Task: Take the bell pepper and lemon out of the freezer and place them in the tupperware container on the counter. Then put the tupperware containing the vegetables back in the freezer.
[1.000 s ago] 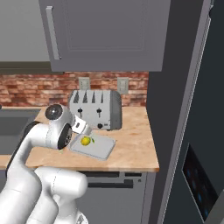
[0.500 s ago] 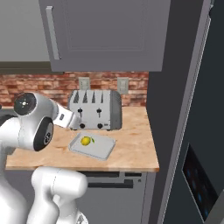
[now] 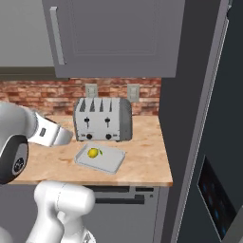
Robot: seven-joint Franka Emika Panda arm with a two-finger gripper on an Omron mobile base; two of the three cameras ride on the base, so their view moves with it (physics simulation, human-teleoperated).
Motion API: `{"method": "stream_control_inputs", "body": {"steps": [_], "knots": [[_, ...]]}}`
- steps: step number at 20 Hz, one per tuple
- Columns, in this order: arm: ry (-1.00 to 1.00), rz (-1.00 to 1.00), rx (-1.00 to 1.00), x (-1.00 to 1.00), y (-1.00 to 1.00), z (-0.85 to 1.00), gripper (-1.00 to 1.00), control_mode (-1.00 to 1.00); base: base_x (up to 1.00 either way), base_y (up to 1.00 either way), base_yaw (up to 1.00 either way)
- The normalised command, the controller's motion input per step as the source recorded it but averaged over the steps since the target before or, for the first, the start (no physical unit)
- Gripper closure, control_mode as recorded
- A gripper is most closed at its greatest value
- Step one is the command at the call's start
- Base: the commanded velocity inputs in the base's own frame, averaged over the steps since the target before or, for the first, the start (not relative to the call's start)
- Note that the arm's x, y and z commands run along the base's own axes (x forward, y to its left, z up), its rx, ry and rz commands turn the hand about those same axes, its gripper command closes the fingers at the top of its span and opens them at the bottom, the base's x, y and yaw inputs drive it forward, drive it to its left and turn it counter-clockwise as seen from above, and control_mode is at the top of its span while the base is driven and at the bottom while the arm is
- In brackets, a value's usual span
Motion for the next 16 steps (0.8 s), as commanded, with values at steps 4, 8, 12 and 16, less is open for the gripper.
{"method": "stream_control_inputs", "body": {"steps": [4,8,12,16], "knots": [[-0.07,-0.02,0.00,-0.84,0.00,0.00,-1.00,-1.00,0.00,0.00,0.00],[-0.06,-0.04,0.00,-0.63,0.00,0.00,-1.00,1.00,-0.24,0.00,-0.01],[0.00,0.00,0.00,0.00,0.00,0.00,-1.00,1.00,-1.00,0.00,-0.08],[0.00,0.00,0.00,0.00,0.00,0.00,-1.00,1.00,-1.00,0.00,-0.12]]}}
